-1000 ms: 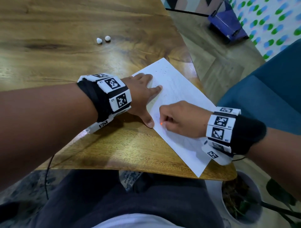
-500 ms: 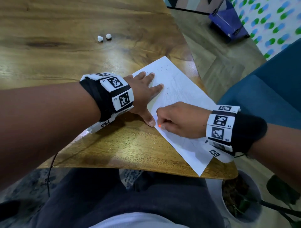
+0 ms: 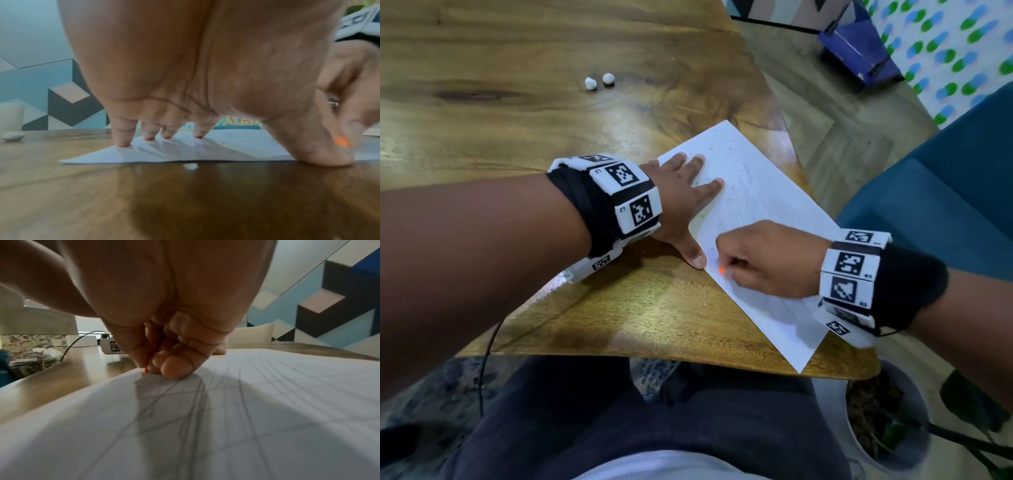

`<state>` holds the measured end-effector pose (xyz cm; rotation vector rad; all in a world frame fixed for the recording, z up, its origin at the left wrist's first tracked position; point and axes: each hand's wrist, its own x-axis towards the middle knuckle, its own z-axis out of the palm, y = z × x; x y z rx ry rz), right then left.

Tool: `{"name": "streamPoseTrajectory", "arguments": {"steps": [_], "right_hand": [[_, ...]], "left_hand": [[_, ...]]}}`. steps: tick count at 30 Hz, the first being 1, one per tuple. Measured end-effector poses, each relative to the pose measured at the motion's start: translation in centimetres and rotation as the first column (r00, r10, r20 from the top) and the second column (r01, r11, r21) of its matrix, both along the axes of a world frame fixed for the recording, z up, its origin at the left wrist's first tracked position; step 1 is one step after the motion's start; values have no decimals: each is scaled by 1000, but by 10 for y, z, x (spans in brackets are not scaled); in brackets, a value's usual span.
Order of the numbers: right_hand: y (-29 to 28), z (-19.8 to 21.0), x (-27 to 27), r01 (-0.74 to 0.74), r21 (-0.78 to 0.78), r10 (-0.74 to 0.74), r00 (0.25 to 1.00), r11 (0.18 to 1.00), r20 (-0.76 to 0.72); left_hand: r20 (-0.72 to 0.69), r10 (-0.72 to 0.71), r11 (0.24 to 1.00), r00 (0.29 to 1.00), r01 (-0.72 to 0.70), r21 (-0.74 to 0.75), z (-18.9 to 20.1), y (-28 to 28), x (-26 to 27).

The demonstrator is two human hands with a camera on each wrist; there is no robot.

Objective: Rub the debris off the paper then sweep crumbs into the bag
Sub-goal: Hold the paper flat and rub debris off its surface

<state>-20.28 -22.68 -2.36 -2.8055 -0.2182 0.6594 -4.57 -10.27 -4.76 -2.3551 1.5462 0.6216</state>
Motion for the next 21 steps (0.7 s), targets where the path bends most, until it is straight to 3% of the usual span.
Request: {"name": "streamPoseTrajectory", "arguments": {"steps": [3,8,16,18,21], "right_hand": [[4,-2,2,20,-25,-19,999,999,51],[-10,-3,34,252,-40,-241,954,967,178],[0,2,-4,-33,-22,33,999,999,-5],[1,0,4,6,-44,-5,999,999,43],[-8,-1,27,199,-76,-188,973,977,133]], "left_hand": [[0,1,1000,1000,-1,2,1,-2,-1],[-2,8,1000,1000,-8,10,3,-3,-3],[-6,23,999,1000,-22,24,4,-4,-6],[-7,26,999,1000,-26,31,5,-4,-7],[-11,24,999,1000,-23,24,6,-3,-7]]}}
